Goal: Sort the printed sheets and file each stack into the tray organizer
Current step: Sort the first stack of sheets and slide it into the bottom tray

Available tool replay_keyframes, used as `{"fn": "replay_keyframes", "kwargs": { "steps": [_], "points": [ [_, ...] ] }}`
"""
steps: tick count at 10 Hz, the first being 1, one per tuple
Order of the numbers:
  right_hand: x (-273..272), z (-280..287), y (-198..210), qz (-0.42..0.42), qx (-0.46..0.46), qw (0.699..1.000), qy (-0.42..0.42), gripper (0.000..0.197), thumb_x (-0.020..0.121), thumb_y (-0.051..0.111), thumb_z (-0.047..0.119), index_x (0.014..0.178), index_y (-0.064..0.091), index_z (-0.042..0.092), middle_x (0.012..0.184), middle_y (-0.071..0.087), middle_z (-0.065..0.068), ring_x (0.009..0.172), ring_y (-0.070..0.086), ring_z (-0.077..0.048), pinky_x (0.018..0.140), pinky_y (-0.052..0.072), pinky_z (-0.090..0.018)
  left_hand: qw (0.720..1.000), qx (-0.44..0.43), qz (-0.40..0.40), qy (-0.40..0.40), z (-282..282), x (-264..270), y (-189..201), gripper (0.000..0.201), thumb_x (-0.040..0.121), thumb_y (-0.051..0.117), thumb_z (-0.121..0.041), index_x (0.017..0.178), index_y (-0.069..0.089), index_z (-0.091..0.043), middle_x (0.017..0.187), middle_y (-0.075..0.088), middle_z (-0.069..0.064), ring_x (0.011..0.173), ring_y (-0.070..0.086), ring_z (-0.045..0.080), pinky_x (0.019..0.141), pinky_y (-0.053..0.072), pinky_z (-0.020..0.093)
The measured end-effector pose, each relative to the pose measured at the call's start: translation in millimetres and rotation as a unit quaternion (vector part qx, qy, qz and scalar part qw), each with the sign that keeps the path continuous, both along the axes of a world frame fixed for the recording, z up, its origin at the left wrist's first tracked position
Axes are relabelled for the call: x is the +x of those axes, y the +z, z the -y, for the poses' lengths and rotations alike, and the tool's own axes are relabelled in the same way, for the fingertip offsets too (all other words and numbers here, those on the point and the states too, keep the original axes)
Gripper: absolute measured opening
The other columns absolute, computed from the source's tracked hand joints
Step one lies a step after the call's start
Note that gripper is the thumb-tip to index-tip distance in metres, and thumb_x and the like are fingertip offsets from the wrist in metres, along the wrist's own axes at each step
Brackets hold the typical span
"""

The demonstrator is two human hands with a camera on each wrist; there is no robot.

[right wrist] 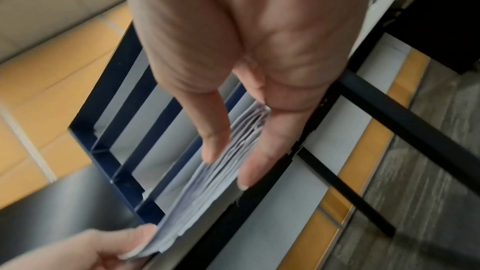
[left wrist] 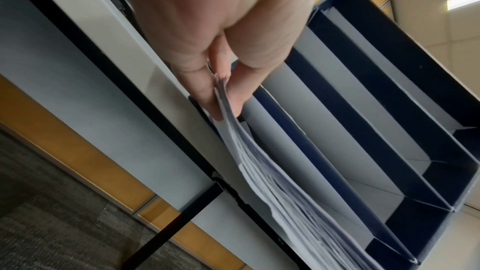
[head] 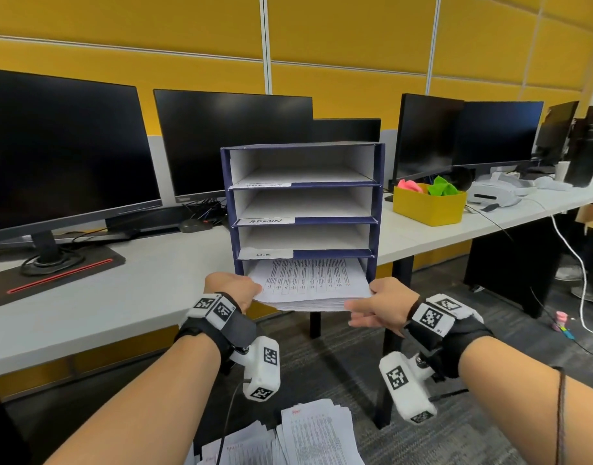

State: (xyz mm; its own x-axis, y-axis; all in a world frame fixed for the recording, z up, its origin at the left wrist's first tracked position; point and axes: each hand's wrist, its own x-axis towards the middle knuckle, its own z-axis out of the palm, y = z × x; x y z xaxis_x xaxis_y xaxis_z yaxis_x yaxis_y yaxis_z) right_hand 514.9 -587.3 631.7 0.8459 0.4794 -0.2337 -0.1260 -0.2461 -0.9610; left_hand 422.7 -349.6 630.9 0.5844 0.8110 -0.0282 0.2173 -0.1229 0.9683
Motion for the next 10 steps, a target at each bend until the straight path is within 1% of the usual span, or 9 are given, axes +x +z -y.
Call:
{"fn": "replay_keyframes", "kwargs": {
  "steps": [1,2,3,4,5,6,8,9,10],
  "points": [
    [2.3,-4.5,-1.2,0.081,-0.089,0.993,0.002,0.045,0.078,0.072,-0.004,0.116,0.047,-0.005,0.116,0.057,-0.020,0.081,0.068,-0.027,0.067,0.061,-0.034,0.997,-0.051,0.035,0.035,0.4,3.8,0.3,0.022,0.069,0.080,-0.008,0.066,0.060,-0.017,0.100,0.071,0.018,0.075,0.062,0.021,0.080,0.056,0.038],
    [10.9,-15.3,-1.4,0.126,-0.119,0.984,-0.049,0.055,0.080,0.069,-0.006,0.128,0.044,-0.009,0.111,0.059,-0.020,0.065,0.064,-0.021,0.057,0.060,-0.029,1.000,-0.013,-0.004,-0.003,3.5,3.2,7.2,0.019,0.081,0.072,-0.022,0.094,0.062,-0.013,0.109,0.068,0.010,0.092,0.062,0.023,0.088,0.054,0.033],
    [20.9,-20.6,-3.1,0.174,-0.161,0.970,-0.053,0.040,0.074,0.072,-0.002,0.111,0.057,-0.011,0.088,0.063,-0.018,0.067,0.065,-0.023,0.061,0.060,-0.032,0.998,0.041,0.010,0.045,4.8,-0.7,1.1,0.025,0.079,0.075,-0.027,0.064,0.060,-0.013,0.072,0.062,0.004,0.082,0.060,0.027,0.085,0.053,0.037],
    [21.9,-20.1,-5.6,0.189,-0.184,0.963,-0.053,0.035,0.075,0.072,0.001,0.107,0.059,-0.009,0.090,0.065,-0.020,0.063,0.065,-0.022,0.051,0.056,-0.025,0.999,0.044,0.004,0.015,-3.9,-0.9,-5.7,0.031,0.073,0.080,-0.038,0.062,0.067,-0.012,0.069,0.069,0.006,0.077,0.067,0.028,0.082,0.058,0.039],
    [17.9,-18.2,-5.9,0.198,-0.209,0.957,-0.044,0.033,0.077,0.073,0.006,0.105,0.061,-0.005,0.088,0.066,-0.018,0.060,0.065,-0.020,0.048,0.054,-0.023,0.997,0.047,-0.037,-0.052,-8.9,-10.7,-1.9,0.049,0.067,0.087,-0.035,0.100,0.069,-0.003,0.091,0.071,0.011,0.079,0.071,0.028,0.080,0.060,0.041],
    [11.5,-16.7,-3.8,0.201,-0.240,0.949,-0.048,0.029,0.079,0.074,0.010,0.103,0.060,0.004,0.095,0.067,-0.013,0.072,0.071,-0.025,0.062,0.061,-0.034,0.985,0.088,-0.115,-0.093,-11.4,-19.5,0.7,0.071,0.061,0.091,-0.016,0.121,0.058,0.000,0.108,0.068,0.013,0.085,0.070,0.027,0.081,0.059,0.038],
    [6.1,-16.3,-1.5,0.257,-0.299,0.917,-0.065,0.039,0.076,0.076,0.017,0.107,0.060,0.001,0.089,0.069,-0.011,0.079,0.070,-0.025,0.068,0.060,-0.037,0.966,0.212,-0.143,-0.045,-2.2,-20.6,-2.2,0.023,0.068,0.083,-0.008,0.085,0.068,-0.012,0.086,0.072,0.010,0.080,0.070,0.025,0.080,0.058,0.033],
    [7.7,-20.9,-0.5,0.250,-0.289,0.920,-0.090,0.036,0.079,0.075,0.019,0.107,0.059,0.003,0.090,0.068,-0.012,0.074,0.071,-0.028,0.064,0.061,-0.039,0.969,0.217,-0.116,-0.027,-0.8,-13.5,-5.7,0.018,0.074,0.078,-0.008,0.073,0.063,-0.018,0.080,0.071,0.009,0.078,0.069,0.026,0.078,0.058,0.032],
    [13.9,-26.5,-1.2,0.258,-0.279,0.917,-0.120,0.034,0.082,0.071,0.018,0.110,0.060,0.002,0.092,0.068,-0.015,0.077,0.070,-0.031,0.068,0.060,-0.042,0.974,0.210,-0.089,-0.005,-3.6,-3.4,-9.3,0.023,0.076,0.074,-0.006,0.069,0.061,-0.024,0.079,0.071,0.008,0.077,0.070,0.028,0.077,0.059,0.036]
  ]
}}
